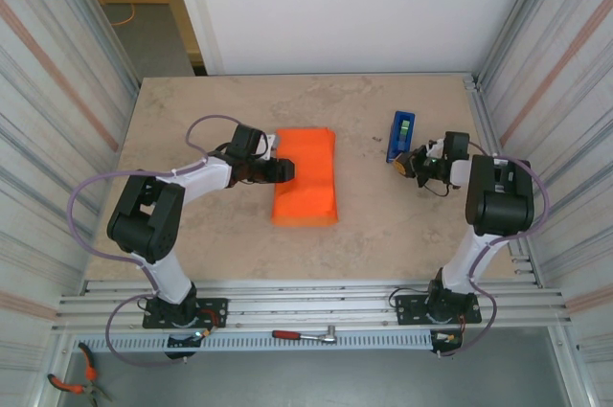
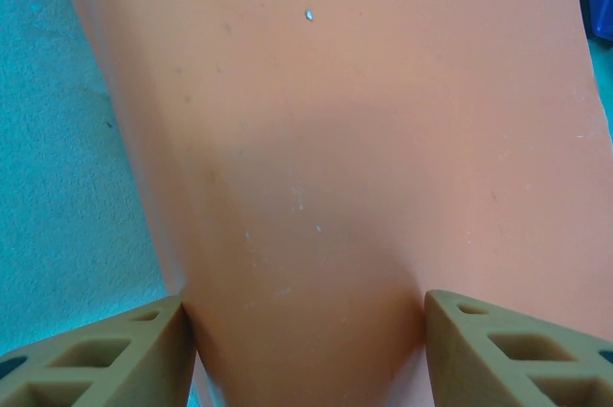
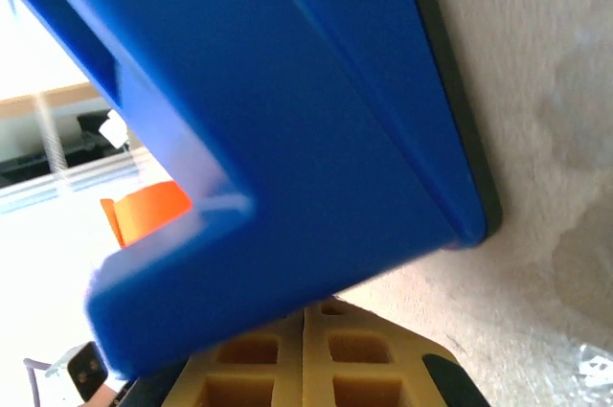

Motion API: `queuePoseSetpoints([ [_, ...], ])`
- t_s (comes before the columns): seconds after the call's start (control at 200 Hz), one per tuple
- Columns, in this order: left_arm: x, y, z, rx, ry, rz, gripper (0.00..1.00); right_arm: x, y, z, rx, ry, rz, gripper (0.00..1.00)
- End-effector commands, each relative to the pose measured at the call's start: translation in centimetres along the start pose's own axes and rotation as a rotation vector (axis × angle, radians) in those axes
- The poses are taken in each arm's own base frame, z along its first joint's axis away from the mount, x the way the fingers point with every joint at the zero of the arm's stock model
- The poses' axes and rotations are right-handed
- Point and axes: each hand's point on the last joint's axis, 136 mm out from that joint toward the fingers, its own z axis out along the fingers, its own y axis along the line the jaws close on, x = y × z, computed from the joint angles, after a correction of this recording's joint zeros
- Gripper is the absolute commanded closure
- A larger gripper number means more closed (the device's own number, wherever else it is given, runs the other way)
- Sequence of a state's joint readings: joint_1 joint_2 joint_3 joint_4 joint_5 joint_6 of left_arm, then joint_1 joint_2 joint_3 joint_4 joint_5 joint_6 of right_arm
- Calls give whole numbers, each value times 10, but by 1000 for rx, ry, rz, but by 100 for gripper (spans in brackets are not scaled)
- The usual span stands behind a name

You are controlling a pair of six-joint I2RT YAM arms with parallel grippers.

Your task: Wrap the gift box in paper

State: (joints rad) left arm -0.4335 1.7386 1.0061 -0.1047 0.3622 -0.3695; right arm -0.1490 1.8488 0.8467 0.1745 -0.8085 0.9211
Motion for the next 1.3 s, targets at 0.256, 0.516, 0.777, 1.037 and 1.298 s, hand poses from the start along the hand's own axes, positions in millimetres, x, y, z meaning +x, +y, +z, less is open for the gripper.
queuePoseSetpoints([
  [0.256, 65, 36, 16, -153, 207, -9, 39, 56, 73, 0, -15, 165, -198, 100],
  [0.516, 65, 36, 16, -154, 207, -7, 40, 109, 110, 27, -6, 393, -382, 100],
  [0.777, 64, 36, 16, -153, 206, -7, 40, 151, 119, 45, 56, 558, -532, 100],
  [1.037, 64, 36, 16, -154, 206, -7, 40, 163, 112, 57, 138, 610, -598, 100],
  [1.298, 65, 37, 16, -156, 206, -9, 40, 156, 100, 64, 194, 611, -610, 100],
])
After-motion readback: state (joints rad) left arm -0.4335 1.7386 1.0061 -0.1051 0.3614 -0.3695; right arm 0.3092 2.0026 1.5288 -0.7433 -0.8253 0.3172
